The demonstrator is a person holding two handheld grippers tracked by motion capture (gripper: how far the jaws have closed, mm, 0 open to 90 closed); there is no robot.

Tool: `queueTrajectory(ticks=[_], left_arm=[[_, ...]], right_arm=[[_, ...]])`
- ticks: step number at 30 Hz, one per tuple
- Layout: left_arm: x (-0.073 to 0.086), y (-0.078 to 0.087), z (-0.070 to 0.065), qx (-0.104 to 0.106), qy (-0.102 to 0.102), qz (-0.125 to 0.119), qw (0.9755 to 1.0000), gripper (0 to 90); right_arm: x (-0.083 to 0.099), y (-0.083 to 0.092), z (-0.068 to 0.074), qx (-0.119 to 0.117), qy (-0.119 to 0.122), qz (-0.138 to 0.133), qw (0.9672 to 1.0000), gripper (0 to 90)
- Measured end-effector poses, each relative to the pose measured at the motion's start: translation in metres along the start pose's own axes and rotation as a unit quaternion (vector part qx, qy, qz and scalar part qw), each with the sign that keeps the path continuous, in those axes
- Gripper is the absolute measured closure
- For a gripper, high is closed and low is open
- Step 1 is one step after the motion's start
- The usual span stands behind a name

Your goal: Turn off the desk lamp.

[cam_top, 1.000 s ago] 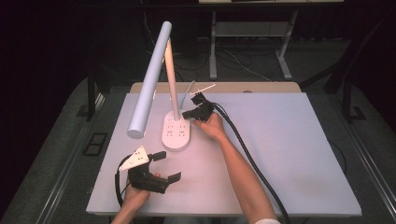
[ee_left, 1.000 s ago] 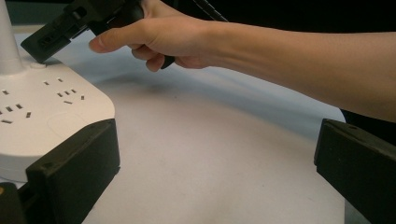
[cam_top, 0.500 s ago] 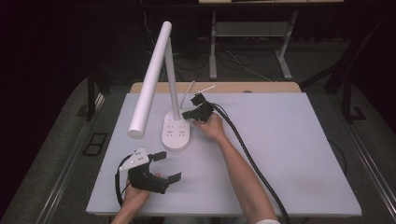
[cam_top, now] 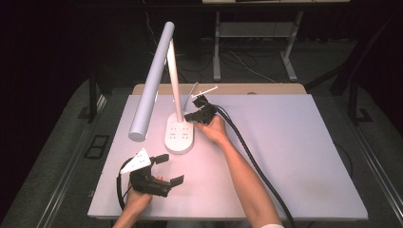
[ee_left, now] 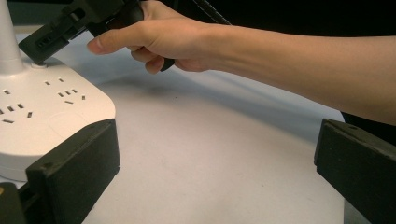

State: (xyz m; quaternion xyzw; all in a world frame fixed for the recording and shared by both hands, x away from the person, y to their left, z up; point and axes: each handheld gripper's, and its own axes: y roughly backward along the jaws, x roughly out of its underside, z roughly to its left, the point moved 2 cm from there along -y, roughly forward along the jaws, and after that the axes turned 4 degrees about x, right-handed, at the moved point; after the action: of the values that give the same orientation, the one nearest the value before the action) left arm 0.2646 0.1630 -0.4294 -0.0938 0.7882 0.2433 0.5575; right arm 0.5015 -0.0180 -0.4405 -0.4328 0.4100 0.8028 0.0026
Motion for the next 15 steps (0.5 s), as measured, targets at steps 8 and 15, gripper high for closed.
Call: queueTrajectory(ticks=[8,15], left_arm=[[0.0,-0.0004,0.0001,0.0,0.0,0.001,1.0,0.0],[0.0002,-0.0009,0.0003,0.0,-0.003,0.005,1.0,0.0]], right_arm=[[-0.0001,0.0001,-0.0006,0.001,0.004,0.001,1.0,90.0],[0.0011,-0.001,-0.0019,-0.004,-0.001,-0.004,1.0,90.0]])
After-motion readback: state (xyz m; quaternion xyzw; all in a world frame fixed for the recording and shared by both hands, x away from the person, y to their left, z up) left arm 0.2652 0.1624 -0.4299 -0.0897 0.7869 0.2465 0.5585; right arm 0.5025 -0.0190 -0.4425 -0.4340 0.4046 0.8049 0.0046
